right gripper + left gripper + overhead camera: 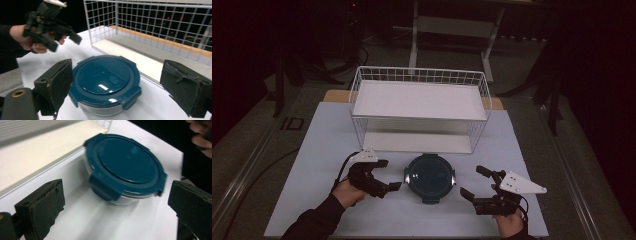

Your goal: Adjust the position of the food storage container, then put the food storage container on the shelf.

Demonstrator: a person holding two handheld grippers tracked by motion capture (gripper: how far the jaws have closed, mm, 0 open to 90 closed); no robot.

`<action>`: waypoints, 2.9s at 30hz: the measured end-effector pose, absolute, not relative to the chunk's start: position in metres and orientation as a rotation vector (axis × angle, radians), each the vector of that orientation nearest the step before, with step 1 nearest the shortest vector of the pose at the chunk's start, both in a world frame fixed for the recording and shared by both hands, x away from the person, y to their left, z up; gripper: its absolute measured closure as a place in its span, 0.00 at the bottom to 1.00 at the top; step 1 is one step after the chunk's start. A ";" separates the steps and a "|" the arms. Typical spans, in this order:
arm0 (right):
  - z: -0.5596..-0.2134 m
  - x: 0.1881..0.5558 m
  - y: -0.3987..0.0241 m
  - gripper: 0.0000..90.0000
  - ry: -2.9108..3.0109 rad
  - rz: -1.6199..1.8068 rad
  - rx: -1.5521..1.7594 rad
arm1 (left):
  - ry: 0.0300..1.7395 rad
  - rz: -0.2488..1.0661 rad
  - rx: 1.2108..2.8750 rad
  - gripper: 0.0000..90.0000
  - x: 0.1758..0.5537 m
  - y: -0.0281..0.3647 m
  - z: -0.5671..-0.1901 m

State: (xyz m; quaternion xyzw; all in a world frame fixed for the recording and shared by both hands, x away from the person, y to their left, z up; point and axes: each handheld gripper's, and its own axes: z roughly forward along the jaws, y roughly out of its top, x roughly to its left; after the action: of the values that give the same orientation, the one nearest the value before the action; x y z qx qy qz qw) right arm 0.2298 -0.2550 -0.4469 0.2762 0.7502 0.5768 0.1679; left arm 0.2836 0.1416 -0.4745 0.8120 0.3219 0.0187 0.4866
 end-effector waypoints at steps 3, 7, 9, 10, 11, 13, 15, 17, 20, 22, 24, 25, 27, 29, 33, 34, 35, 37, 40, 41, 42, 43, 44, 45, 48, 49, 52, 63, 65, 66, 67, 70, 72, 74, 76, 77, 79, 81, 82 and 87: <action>-0.443 0.228 -0.251 0.12 2.105 1.616 0.783 | 0.809 0.045 1.961 0.01 0.286 0.140 -0.473; -0.436 0.226 -0.249 0.12 2.087 1.607 0.749 | 0.846 0.008 1.908 0.01 0.291 0.140 -0.471; -0.433 0.226 -0.248 0.14 2.088 1.594 0.725 | 0.864 -0.002 1.904 0.02 0.294 0.140 -0.470; -0.432 0.227 -0.248 0.18 2.109 1.598 0.717 | 0.871 -0.013 1.903 0.02 0.296 0.140 -0.469; -0.431 0.226 -0.247 0.17 2.104 1.591 0.714 | 0.885 -0.016 1.909 0.03 0.297 0.140 -0.469; -0.430 0.226 -0.246 0.17 2.103 1.591 0.706 | 0.928 -0.019 1.905 0.03 0.301 0.140 -0.471; -0.431 0.227 -0.247 0.16 2.097 1.618 0.708 | 0.973 -0.034 1.897 0.04 0.305 0.140 -0.473; -0.430 0.229 -0.246 0.15 2.116 1.592 0.736 | 1.007 -0.086 1.879 0.05 0.308 0.139 -0.476; -0.431 0.228 -0.246 0.15 2.084 1.577 0.737 | 1.058 -0.149 1.849 0.05 0.312 0.137 -0.482; -0.431 0.228 -0.246 0.13 2.074 1.589 0.744 | 1.094 -0.201 1.829 0.05 0.315 0.137 -0.485; -0.431 0.226 -0.244 0.12 2.068 1.572 0.744 | 1.119 -0.255 1.833 0.05 0.318 0.136 -0.488; -0.431 0.226 -0.244 0.12 2.068 1.572 0.744 | 1.119 -0.255 1.833 0.05 0.318 0.136 -0.488; -0.432 0.223 -0.240 0.12 2.070 1.512 0.720 | 1.135 -0.291 1.844 0.05 0.320 0.132 -0.491; -0.433 0.222 -0.238 0.11 2.094 1.506 0.702 | 1.146 -0.325 1.834 0.04 0.321 0.131 -0.493; -0.436 0.221 -0.236 0.11 2.111 1.510 0.698 | 1.175 -0.371 1.828 0.06 0.323 0.130 -0.497; -0.437 0.222 -0.236 0.11 2.118 1.510 0.701 | 1.181 -0.390 1.819 0.10 0.324 0.130 -0.499; -0.437 0.222 -0.236 0.12 2.120 1.503 0.704 | 1.190 -0.399 1.818 0.12 0.324 0.129 -0.500; -0.438 0.223 -0.236 0.13 2.126 1.508 0.700 | 1.204 -0.428 1.812 0.18 0.326 0.127 -0.502; -0.439 0.223 -0.236 0.14 2.134 1.507 0.707 | 1.232 -0.466 1.785 0.28 0.328 0.127 -0.507; -0.439 0.223 -0.236 0.14 2.135 1.508 0.709 | 1.241 -0.491 1.780 0.30 0.329 0.126 -0.508; -0.439 0.223 -0.236 0.14 2.136 1.505 0.713 | 1.237 -0.509 1.776 0.34 0.330 0.126 -0.510; -0.440 0.223 -0.237 0.14 2.137 1.502 0.716 | 1.244 -0.512 1.771 0.35 0.330 0.126 -0.511; -0.440 0.223 -0.237 0.14 2.133 1.505 0.720 | 1.244 -0.525 1.765 0.40 0.331 0.126 -0.513; -0.440 0.223 -0.238 0.15 2.131 1.502 0.722 | 1.250 -0.536 1.764 0.41 0.331 0.125 -0.514; -0.441 0.223 -0.240 0.15 2.128 1.499 0.728 | 1.263 -0.563 1.756 0.48 0.333 0.123 -0.518; -0.442 0.223 -0.240 0.15 2.130 1.497 0.730 | 1.263 -0.582 1.750 0.49 0.333 0.122 -0.519; -0.443 0.224 -0.241 0.15 2.130 1.490 0.736 | 1.249 -0.606 1.749 0.54 0.333 0.120 -0.519; -0.457 0.240 -0.244 0.19 2.214 1.494 0.919 | 1.214 -0.558 1.763 0.58 0.328 0.121 -0.517; -0.459 0.245 -0.246 0.21 2.238 1.515 0.983 | 1.203 -0.545 1.770 0.58 0.326 0.120 -0.515; -0.461 0.248 -0.247 0.24 2.260 1.533 1.019 | 1.194 -0.539 1.776 0.58 0.326 0.120 -0.515; -0.462 0.251 -0.248 0.25 2.273 1.558 1.066 | 1.186 -0.537 1.778 0.59 0.325 0.120 -0.514; -0.467 0.262 -0.251 0.32 2.317 1.581 1.203 | 1.155 -0.510 1.786 0.60 0.321 0.120 -0.511; -0.472 0.269 -0.251 0.35 2.362 1.582 1.282 | 1.134 -0.484 1.794 0.61 0.318 0.118 -0.509; -0.478 0.276 -0.252 0.37 2.392 1.625 1.379 | 1.125 -0.464 1.791 0.61 0.316 0.118 -0.508; -0.485 0.282 -0.253 0.40 2.421 1.640 1.463 | 1.116 -0.454 1.796 0.61 0.314 0.118 -0.507; -0.489 0.285 -0.253 0.41 2.429 1.653 1.502 | 1.108 -0.447 1.799 0.61 0.313 0.118 -0.507; -0.494 0.289 -0.255 0.44 2.440 1.674 1.580 | 1.097 -0.444 1.806 0.62 0.312 0.119 -0.507; -0.498 0.292 -0.255 0.47 2.449 1.673 1.618 | 1.090 -0.441 1.808 0.62 0.311 0.119 -0.506; -0.500 0.293 -0.255 0.47 2.459 1.676 1.639 | 1.081 -0.435 1.815 0.62 0.311 0.119 -0.506; -0.507 0.298 -0.253 0.50 2.512 1.723 1.699 | 1.065 -0.431 1.816 0.62 0.309 0.118 -0.505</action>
State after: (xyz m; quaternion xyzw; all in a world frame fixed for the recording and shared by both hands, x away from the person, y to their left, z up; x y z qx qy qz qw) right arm 0.2979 -0.2533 -0.5070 0.4797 0.7095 0.4866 -0.1722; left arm 0.3094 0.1180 -0.5048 0.7430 0.4358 -0.1762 0.4764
